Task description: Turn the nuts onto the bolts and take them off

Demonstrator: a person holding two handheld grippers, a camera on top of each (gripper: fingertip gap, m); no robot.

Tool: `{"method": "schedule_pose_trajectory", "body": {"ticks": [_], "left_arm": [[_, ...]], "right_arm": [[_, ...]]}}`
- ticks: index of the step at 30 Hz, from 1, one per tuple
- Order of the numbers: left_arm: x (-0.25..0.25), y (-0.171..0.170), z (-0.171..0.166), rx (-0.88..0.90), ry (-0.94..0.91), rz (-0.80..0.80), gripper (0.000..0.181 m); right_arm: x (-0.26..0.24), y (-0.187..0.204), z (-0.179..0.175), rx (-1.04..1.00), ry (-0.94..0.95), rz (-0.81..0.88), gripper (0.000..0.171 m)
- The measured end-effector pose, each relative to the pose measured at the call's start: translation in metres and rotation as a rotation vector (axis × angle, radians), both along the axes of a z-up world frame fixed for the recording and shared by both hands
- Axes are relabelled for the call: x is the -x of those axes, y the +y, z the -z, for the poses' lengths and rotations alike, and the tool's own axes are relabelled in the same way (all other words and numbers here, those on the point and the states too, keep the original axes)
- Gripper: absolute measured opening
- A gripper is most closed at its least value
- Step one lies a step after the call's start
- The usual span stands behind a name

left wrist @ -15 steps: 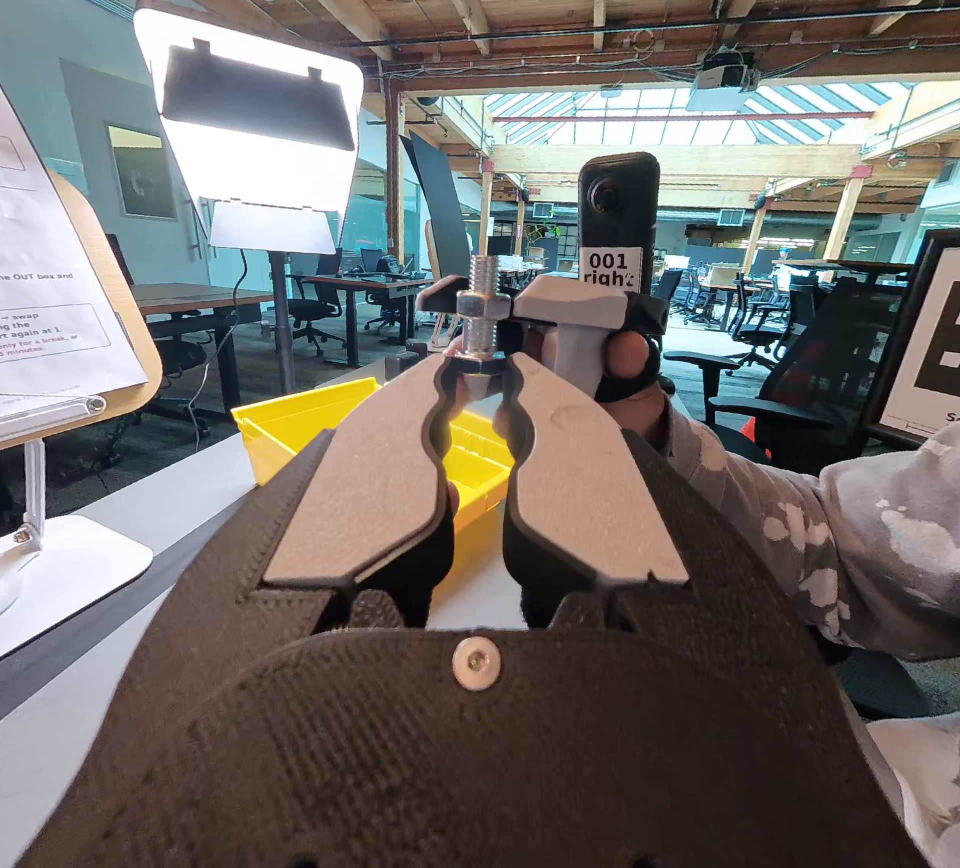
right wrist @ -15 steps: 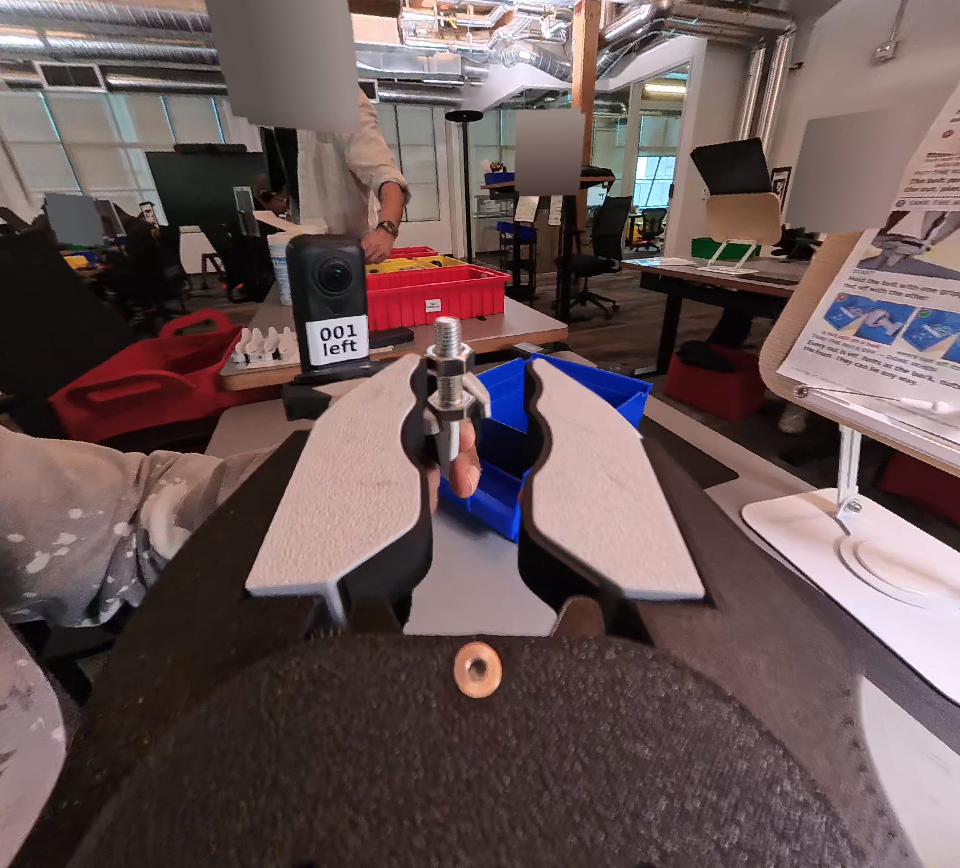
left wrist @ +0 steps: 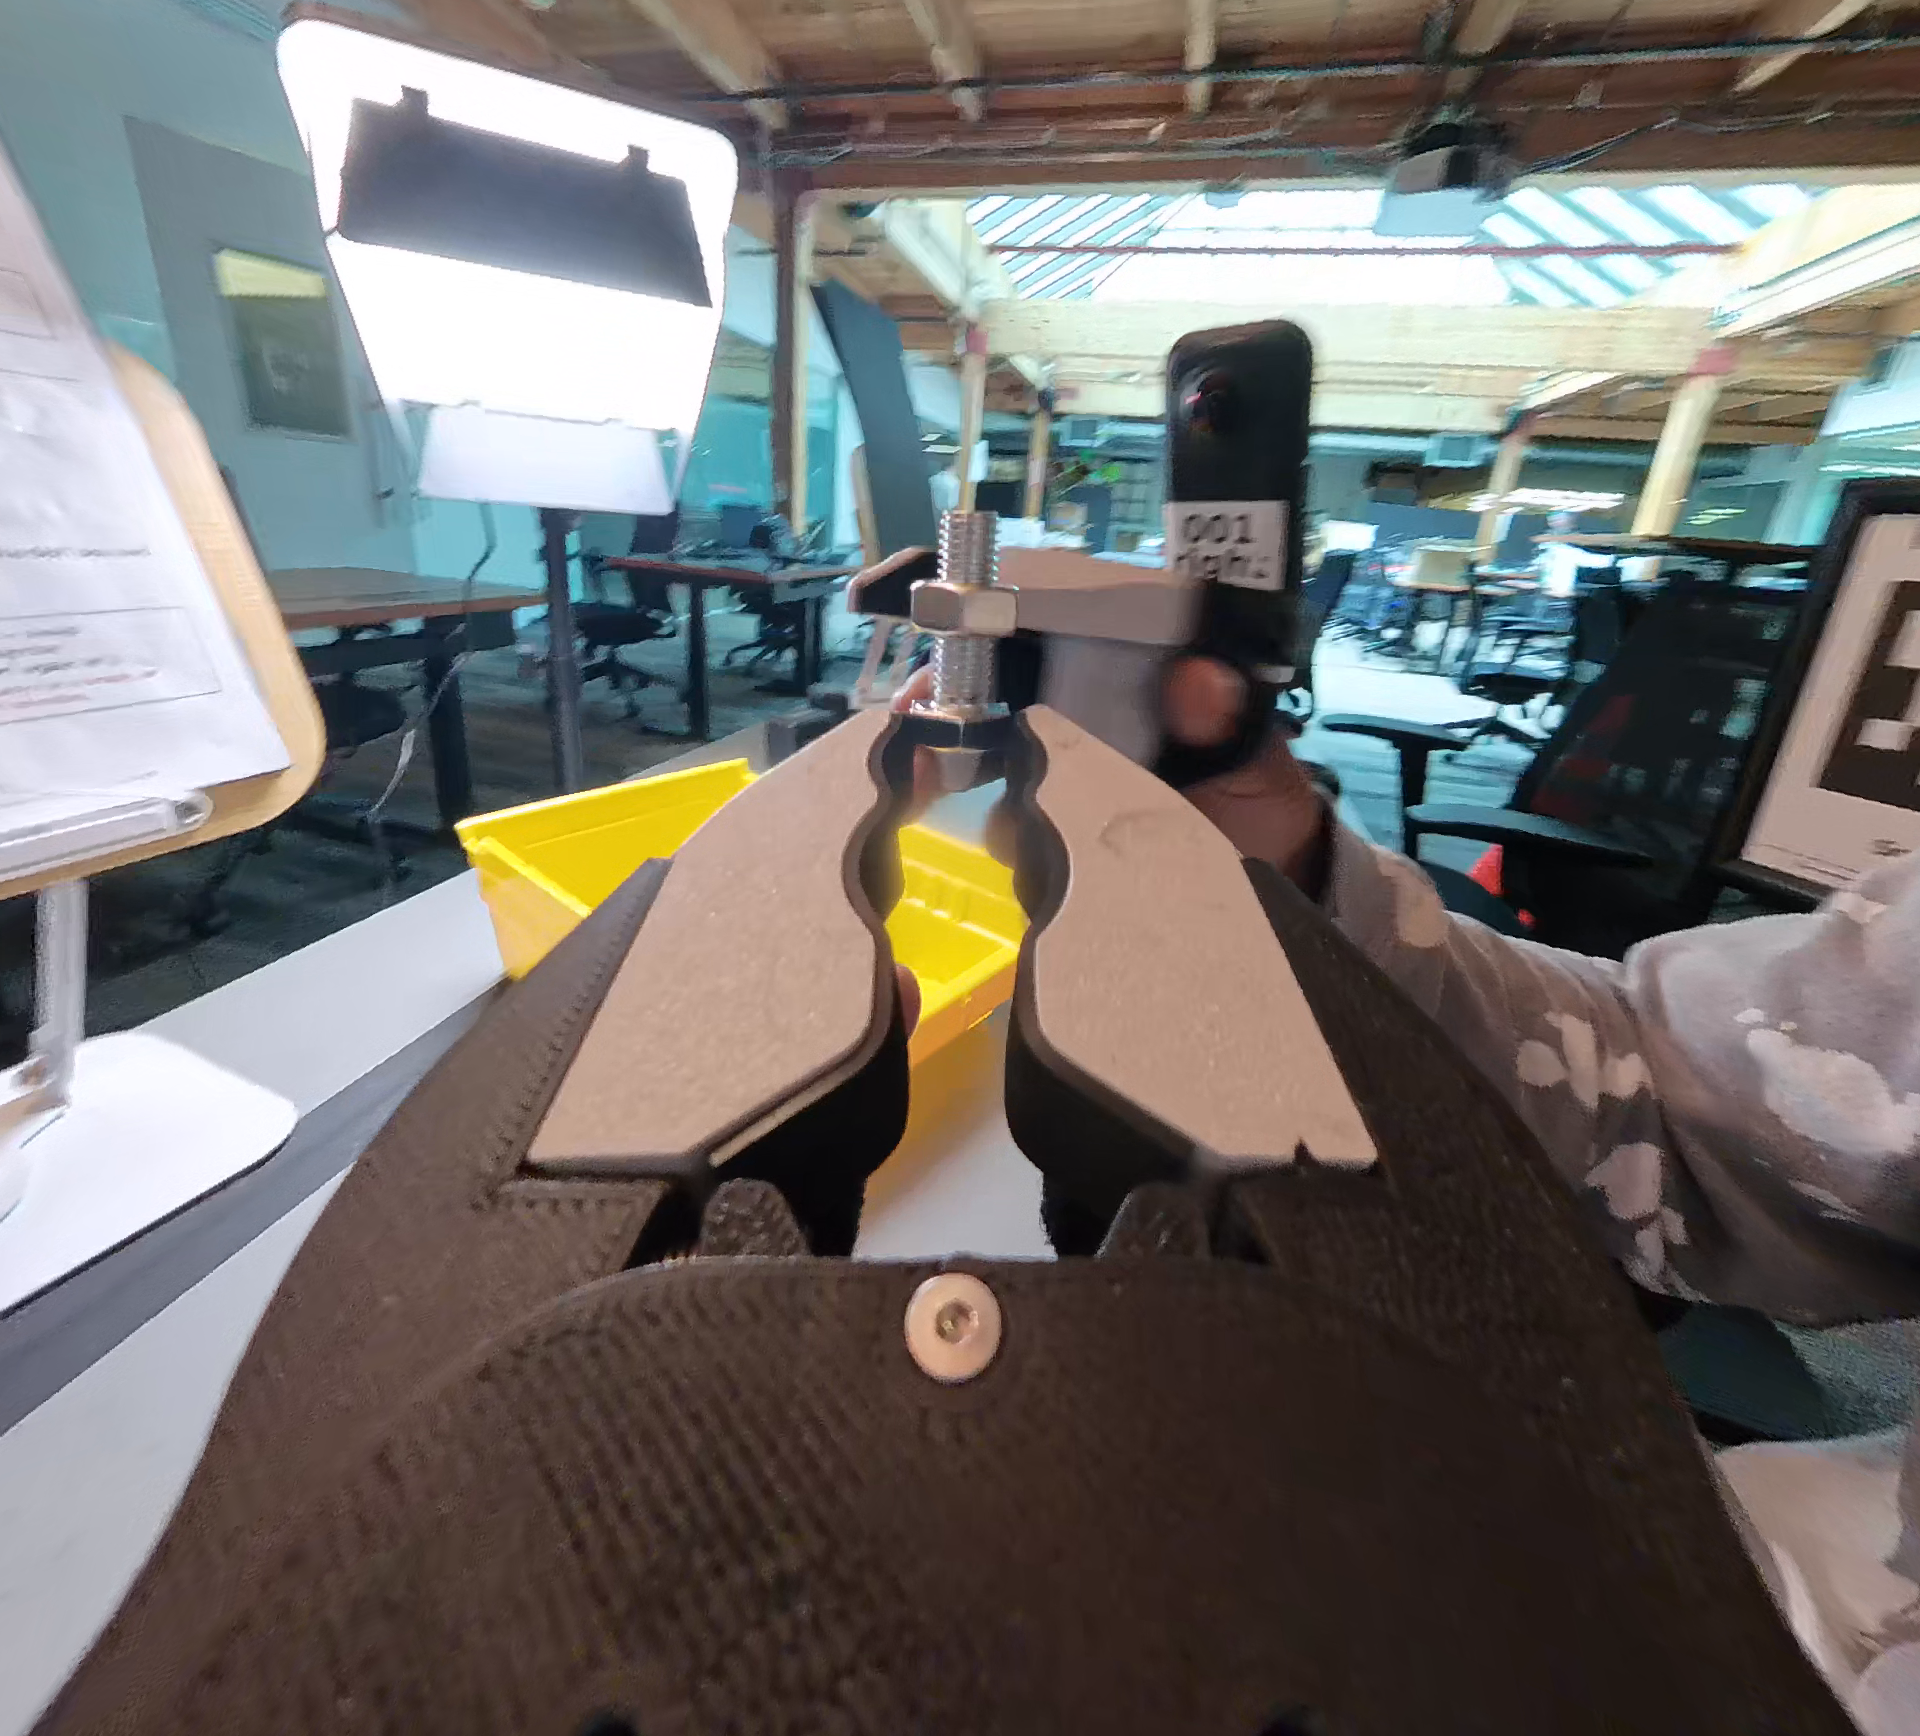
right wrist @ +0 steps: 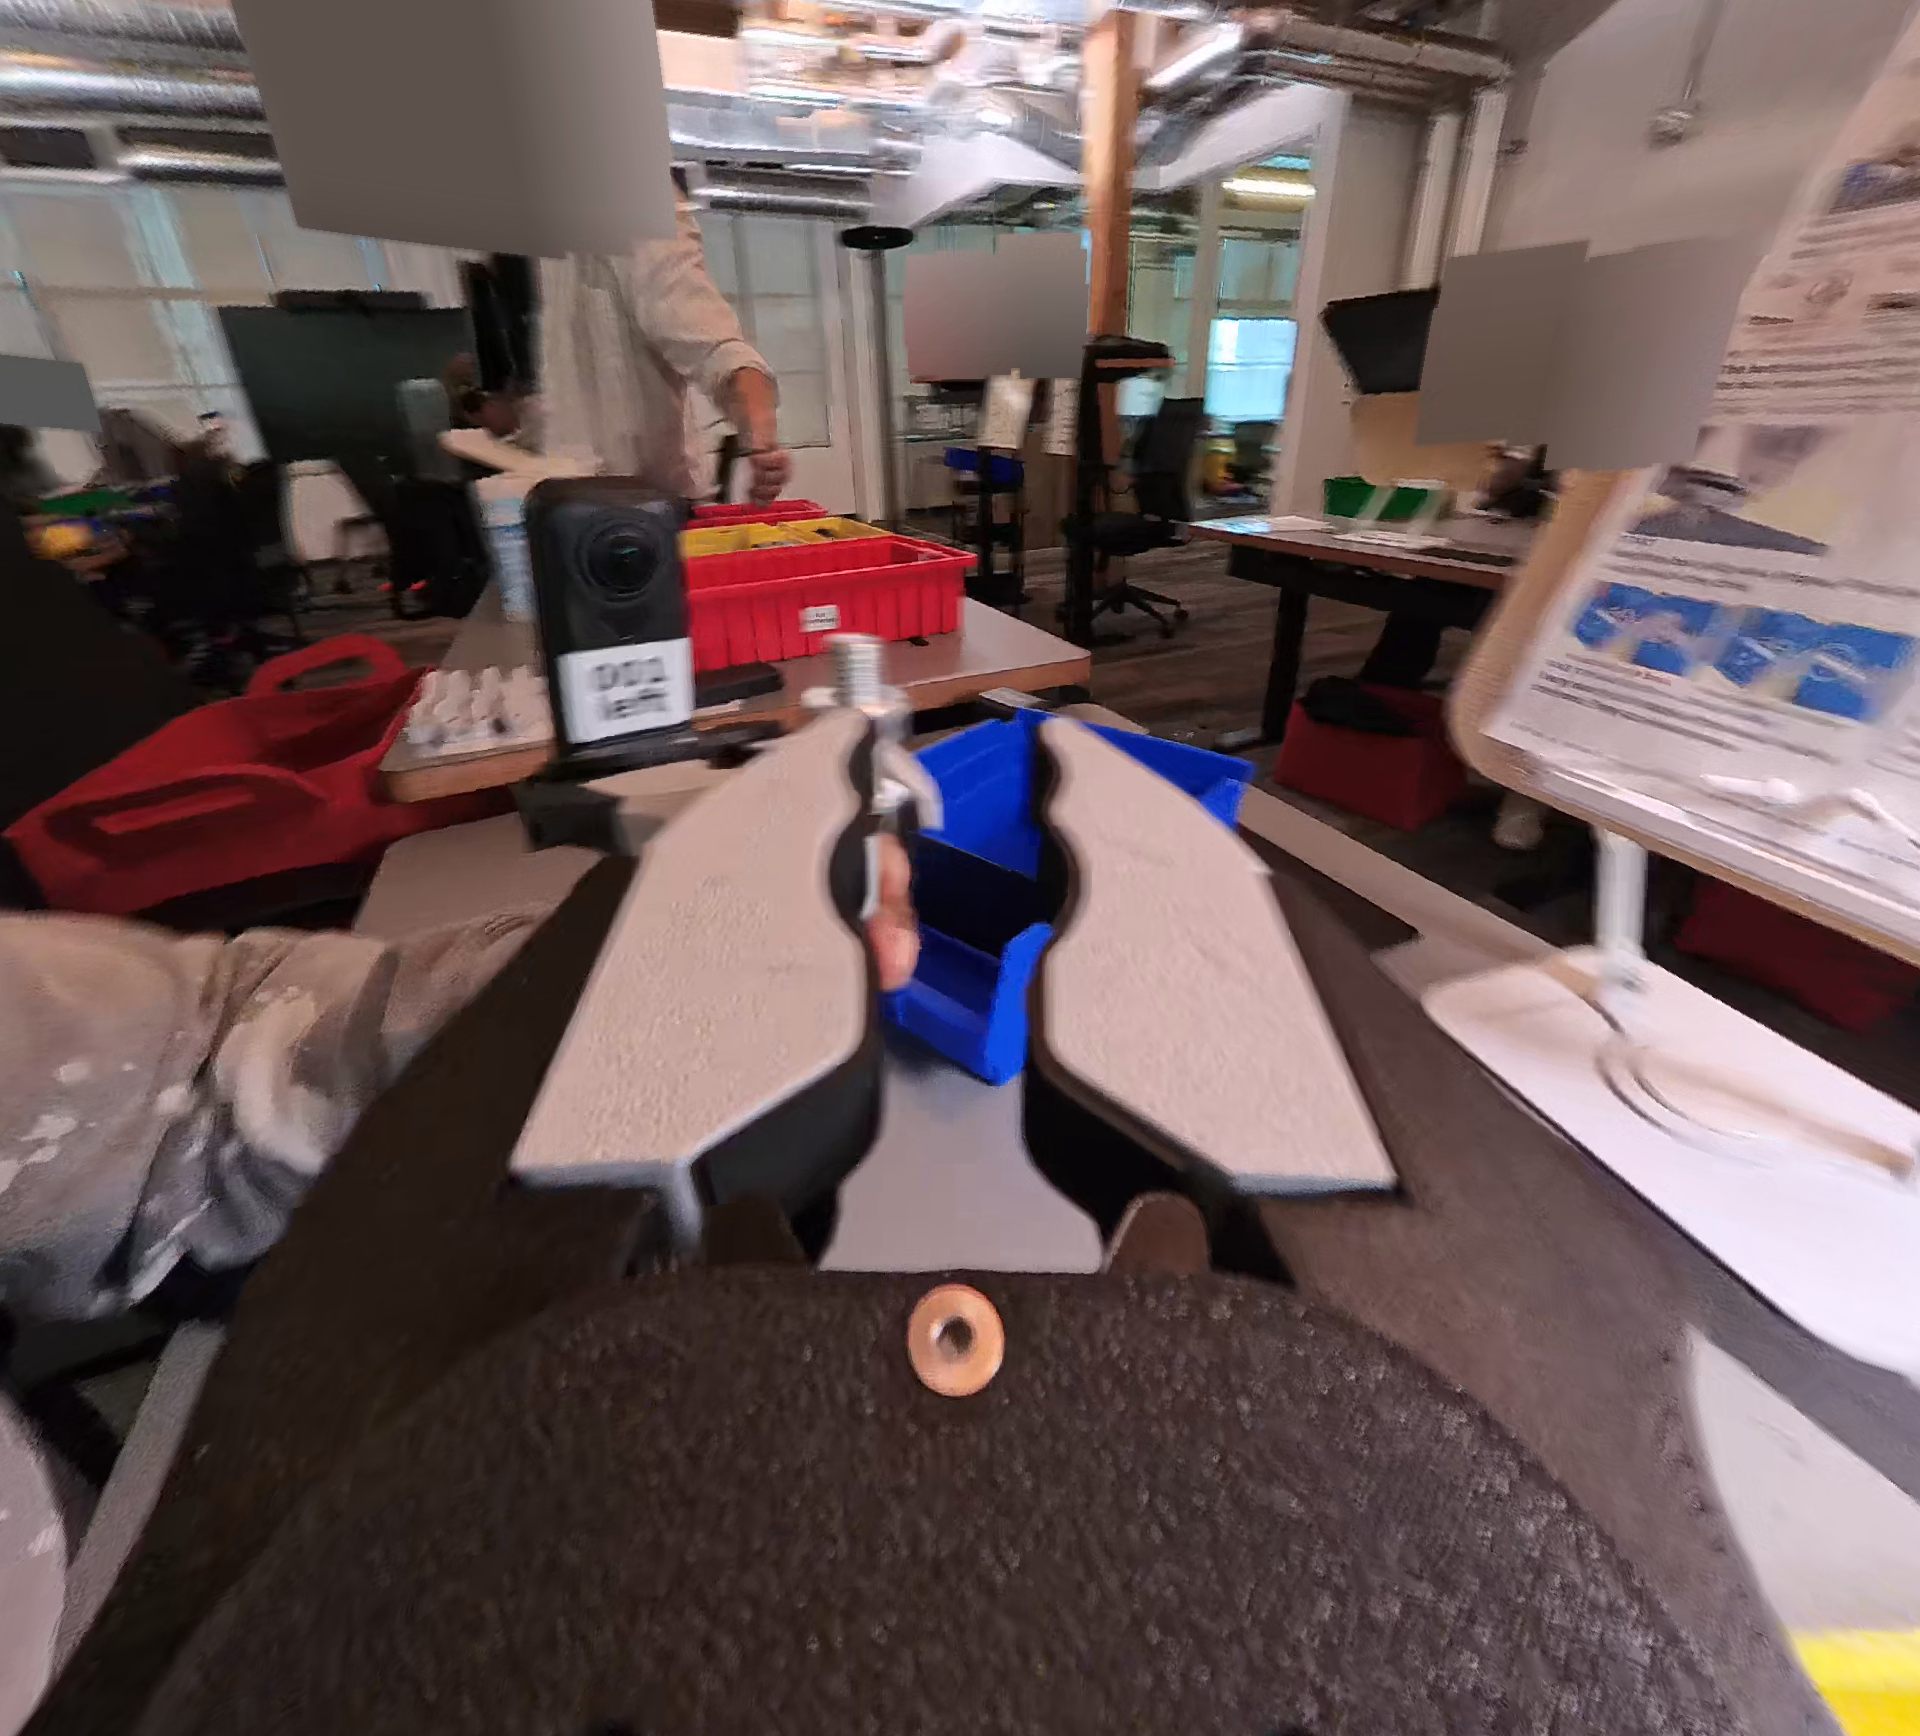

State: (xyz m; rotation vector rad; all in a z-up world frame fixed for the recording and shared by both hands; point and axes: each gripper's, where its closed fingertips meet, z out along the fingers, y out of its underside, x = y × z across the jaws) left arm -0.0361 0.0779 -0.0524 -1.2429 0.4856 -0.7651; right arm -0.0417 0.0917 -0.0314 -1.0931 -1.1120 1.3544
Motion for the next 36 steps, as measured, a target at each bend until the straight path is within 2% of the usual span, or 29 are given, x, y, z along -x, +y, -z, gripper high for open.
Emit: {"method": "schedule_pose_trajectory", "body": {"ticks": [1, 2, 7, 11, 12, 13, 15, 18, 22, 24, 25, 27, 33, 36], "left_arm": [[0.0, -0.001, -0.001, 0.003, -0.008, 0.011, 0.018], [0.001, -0.001, -0.002, 0.0, -0.001, 0.003, 0.018], [0.001, 0.002, 0.001, 0.008, 0.006, -0.015, 0.018], [-0.001, 0.003, 0.003, 0.017, 0.011, -0.019, 0.018], [0.001, 0.003, 0.003, 0.02, 0.003, -0.02, 0.018], [0.002, 0.001, 0.0, 0.008, -0.013, 0.0, 0.018], [0.003, 0.0, -0.002, 0.002, 0.0, -0.014, 0.018], [0.002, 0.0, -0.002, 0.001, 0.003, -0.018, 0.018], [0.0, 0.002, 0.001, 0.008, 0.005, -0.019, 0.018], [0.001, 0.001, 0.0, 0.005, 0.005, -0.024, 0.018], [0.001, -0.001, -0.002, -0.007, -0.006, -0.007, 0.017], [0.002, -0.003, -0.005, -0.012, -0.002, -0.011, 0.018], [0.001, 0.001, 0.0, 0.007, -0.002, -0.015, 0.018], [-0.002, 0.0, 0.0, 0.007, 0.006, -0.016, 0.018]], "right_arm": [[-0.004, 0.014, -0.001, 0.017, 0.009, 0.076, 0.013], [-0.007, 0.022, -0.002, 0.011, 0.026, 0.111, 0.011], [-0.003, 0.0, -0.003, -0.007, 0.005, 0.005, 0.034], [0.003, -0.005, 0.002, -0.026, -0.017, 0.002, 0.037], [0.002, -0.002, 0.002, -0.013, -0.02, 0.003, 0.036], [-0.001, 0.008, 0.001, 0.008, -0.017, 0.056, 0.017], [-0.008, 0.022, -0.002, -0.004, 0.018, 0.122, 0.014], [-0.007, 0.01, -0.005, 0.004, 0.012, 0.047, 0.031], [0.002, -0.01, -0.003, -0.014, -0.003, -0.015, 0.038], [0.001, -0.004, -0.002, -0.013, 0.001, 0.015, 0.037], [-0.002, 0.006, -0.002, 0.011, 0.001, 0.059, 0.019], [-0.009, 0.025, -0.004, 0.019, 0.023, 0.138, 0.011], [-0.002, -0.006, -0.006, -0.007, 0.014, -0.004, 0.04], [0.003, -0.007, -0.001, -0.031, -0.007, 0.014, 0.039]]}}
